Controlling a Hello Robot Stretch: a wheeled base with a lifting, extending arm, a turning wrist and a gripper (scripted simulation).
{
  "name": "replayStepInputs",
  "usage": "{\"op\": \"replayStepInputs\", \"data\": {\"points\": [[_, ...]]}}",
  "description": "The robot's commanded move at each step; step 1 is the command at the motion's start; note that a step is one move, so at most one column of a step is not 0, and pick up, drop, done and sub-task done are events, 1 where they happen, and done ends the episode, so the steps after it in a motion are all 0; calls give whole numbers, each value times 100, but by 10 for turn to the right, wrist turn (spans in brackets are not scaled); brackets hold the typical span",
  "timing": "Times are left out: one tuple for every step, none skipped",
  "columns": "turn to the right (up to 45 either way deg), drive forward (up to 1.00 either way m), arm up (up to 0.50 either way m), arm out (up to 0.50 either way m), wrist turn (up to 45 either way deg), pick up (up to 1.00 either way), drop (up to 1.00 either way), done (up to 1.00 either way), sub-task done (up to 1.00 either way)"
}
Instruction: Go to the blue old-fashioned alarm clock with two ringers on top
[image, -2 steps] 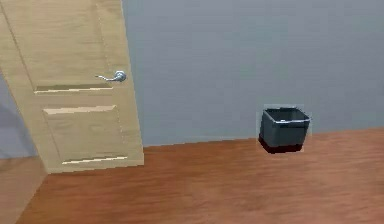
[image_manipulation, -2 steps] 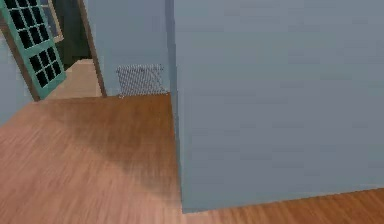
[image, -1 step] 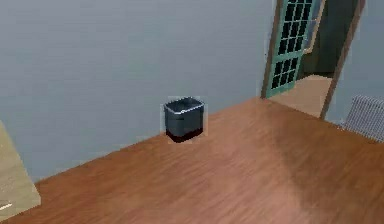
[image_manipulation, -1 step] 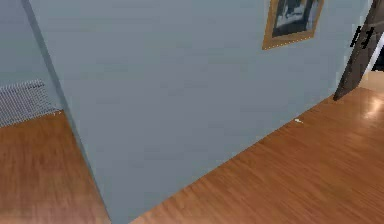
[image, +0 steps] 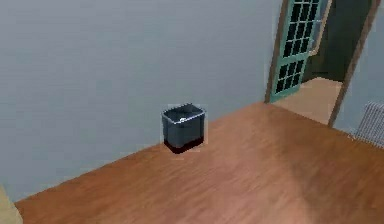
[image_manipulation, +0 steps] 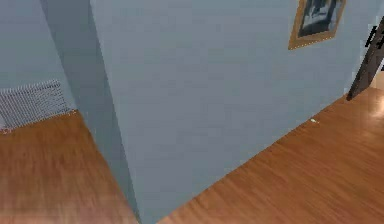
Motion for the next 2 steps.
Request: {"op": "replayStepInputs", "data": {"points": [[180,0,0,0,0,0,0,0,0],[0,60,0,0,0,0,0,0,0]]}}
